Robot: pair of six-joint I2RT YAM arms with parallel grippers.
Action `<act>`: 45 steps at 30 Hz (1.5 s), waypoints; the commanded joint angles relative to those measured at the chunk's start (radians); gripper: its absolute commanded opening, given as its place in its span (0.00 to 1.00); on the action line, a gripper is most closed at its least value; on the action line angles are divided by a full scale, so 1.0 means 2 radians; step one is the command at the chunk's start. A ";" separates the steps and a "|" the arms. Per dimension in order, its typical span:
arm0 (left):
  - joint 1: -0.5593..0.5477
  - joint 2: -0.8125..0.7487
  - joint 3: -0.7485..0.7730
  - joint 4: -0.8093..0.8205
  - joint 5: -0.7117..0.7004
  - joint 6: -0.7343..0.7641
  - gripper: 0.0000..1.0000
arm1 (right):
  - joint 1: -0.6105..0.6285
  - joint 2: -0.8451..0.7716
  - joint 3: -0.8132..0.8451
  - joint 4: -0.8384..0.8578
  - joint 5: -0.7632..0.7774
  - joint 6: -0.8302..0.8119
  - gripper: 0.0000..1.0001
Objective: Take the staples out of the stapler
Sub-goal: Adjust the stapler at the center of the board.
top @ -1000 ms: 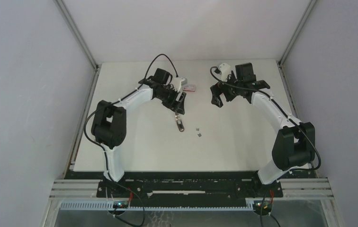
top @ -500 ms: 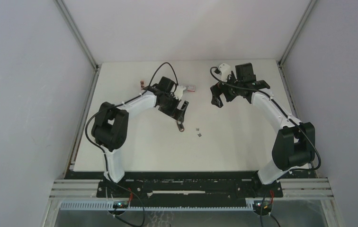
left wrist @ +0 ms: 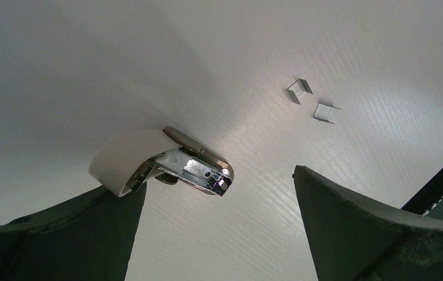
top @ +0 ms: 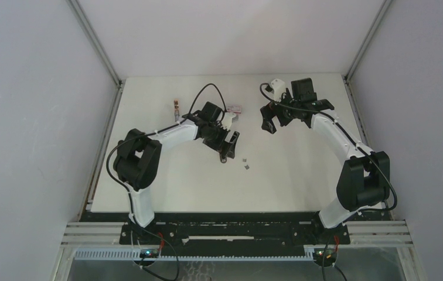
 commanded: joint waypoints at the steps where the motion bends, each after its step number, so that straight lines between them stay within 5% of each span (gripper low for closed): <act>1: -0.001 -0.010 0.003 0.021 0.023 -0.019 1.00 | -0.001 -0.019 0.001 0.008 -0.004 -0.006 1.00; 10: -0.016 0.001 0.011 0.022 0.017 -0.016 0.99 | -0.002 -0.023 0.002 0.007 -0.006 -0.007 1.00; 26: -0.029 0.028 0.042 0.023 -0.025 -0.006 0.81 | -0.006 -0.027 0.001 0.003 -0.016 -0.008 1.00; 34: -0.041 0.024 0.035 0.022 -0.074 0.000 0.58 | -0.008 -0.028 0.002 0.003 -0.019 -0.007 1.00; 45: -0.051 0.015 0.029 0.027 -0.118 0.007 0.42 | -0.009 -0.027 0.001 0.003 -0.019 -0.007 1.00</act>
